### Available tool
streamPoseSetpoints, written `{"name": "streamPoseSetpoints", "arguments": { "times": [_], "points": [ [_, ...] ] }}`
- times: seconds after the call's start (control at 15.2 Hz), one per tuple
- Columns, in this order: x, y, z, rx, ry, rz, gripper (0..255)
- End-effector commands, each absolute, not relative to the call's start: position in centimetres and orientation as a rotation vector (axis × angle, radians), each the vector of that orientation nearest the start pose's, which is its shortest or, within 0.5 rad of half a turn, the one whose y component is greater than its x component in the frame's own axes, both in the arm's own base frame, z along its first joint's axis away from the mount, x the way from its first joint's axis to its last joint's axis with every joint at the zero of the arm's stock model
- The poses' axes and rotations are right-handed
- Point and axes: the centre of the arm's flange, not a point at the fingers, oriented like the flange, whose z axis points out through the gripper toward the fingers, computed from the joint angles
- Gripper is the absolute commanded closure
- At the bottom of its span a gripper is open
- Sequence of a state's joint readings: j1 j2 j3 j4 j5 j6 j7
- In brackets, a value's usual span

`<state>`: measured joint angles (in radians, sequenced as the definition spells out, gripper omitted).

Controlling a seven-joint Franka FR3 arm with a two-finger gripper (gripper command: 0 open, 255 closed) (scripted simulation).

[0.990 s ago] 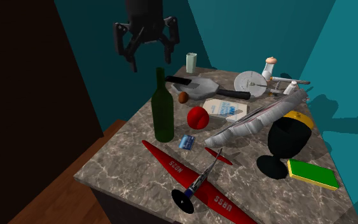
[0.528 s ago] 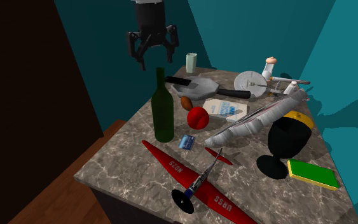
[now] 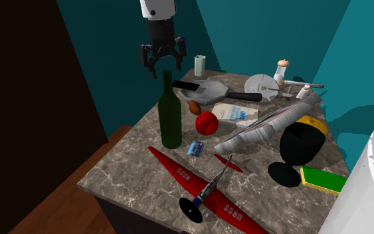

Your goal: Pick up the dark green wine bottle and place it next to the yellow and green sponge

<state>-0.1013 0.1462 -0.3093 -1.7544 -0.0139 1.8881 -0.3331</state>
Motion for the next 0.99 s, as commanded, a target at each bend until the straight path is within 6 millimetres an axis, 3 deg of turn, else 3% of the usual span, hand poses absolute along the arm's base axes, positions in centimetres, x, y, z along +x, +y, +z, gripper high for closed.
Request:
{"name": "streamPoseSetpoints", "arguments": {
  "times": [0.0,0.2,0.66,0.73,0.92],
  "points": [
    [55.5,-23.5,47.3,-3.191,0.111,0.041,0],
    [55.5,-23.5,46.0,-3.191,0.111,0.041,0],
    [55.5,-23.5,46.0,-3.191,0.111,0.041,0],
    [55.5,-23.5,46.0,-3.191,0.111,0.041,255],
    [55.5,-23.5,46.0,-3.191,0.111,0.041,255]
  ]
}}
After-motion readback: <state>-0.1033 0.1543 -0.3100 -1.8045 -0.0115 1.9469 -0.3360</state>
